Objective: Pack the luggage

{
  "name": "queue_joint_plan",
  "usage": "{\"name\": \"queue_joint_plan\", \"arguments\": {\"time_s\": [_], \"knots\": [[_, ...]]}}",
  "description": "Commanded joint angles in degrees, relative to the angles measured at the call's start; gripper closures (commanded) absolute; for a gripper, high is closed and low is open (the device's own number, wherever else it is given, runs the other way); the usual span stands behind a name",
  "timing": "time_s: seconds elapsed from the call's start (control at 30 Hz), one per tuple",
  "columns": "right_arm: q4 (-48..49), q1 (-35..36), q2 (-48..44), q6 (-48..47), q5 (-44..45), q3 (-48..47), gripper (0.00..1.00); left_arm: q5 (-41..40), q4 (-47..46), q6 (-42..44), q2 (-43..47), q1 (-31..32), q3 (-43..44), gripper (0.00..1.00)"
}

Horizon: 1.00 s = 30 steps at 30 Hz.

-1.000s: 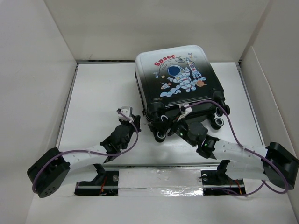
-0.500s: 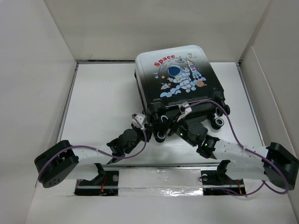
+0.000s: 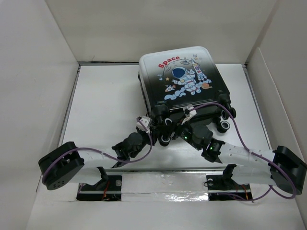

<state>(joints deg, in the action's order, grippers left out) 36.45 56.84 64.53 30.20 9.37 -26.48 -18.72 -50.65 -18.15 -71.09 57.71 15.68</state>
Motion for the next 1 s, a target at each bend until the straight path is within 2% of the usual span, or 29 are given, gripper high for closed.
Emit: {"name": "queue_joint_plan", "arguments": {"time_s": [0.0,0.03,0.13,0.27,0.4,0.63,0.7,0.8,0.83,0.87,0.97], "knots": [[10.14,0.91,-0.72,0.13,-2.24,-4.54,1.0,-4.65,-4.28,0.31,-2.81,0.03,3.73,0.79],[10.05,0.91,-0.72,0.13,-2.33,-4.55,1.0,-5.7,-4.89,0.48,-3.26,0.03,3.92,0.81],[9.96,0.91,-1.16,0.13,-2.42,-4.2,1.0,-9.3,-5.16,0.05,-3.71,0.03,4.62,1.0],[10.13,0.91,-1.86,0.21,-2.6,-3.49,1.0,-12.83,-5.07,-0.74,-1.69,0.03,3.31,1.0],[10.22,0.91,-2.92,0.57,-2.16,-2.0,1.0,-16.25,-2.53,-1.8,3.93,0.03,0.84,1.0],[8.38,0.91,-5.38,0.74,-1.81,0.11,1.0,-22.49,10.11,-4.86,14.04,0.03,-2.23,1.0],[7.85,1.43,-6.35,0.66,-1.72,0.55,1.0,-22.94,11.27,-5.31,16.49,-0.49,-2.85,1.0],[6.62,1.43,-7.23,0.57,-1.28,0.81,1.0,-17.43,11.2,-4.71,17.74,-2.52,-3.64,1.0],[6.45,1.43,-7.31,0.48,-1.11,0.82,1.0,-10.18,7.45,-3.22,17.83,-3.04,-4.42,1.0],[6.44,1.43,-7.32,0.57,-1.02,0.73,1.0,-6.63,5.58,-0.33,17.57,-3.05,-4.61,1.0],[6.01,1.43,-7.4,0.04,-0.67,0.03,1.0,-2.02,5.12,1.27,13.53,1.23,-2.24,1.0]]}}
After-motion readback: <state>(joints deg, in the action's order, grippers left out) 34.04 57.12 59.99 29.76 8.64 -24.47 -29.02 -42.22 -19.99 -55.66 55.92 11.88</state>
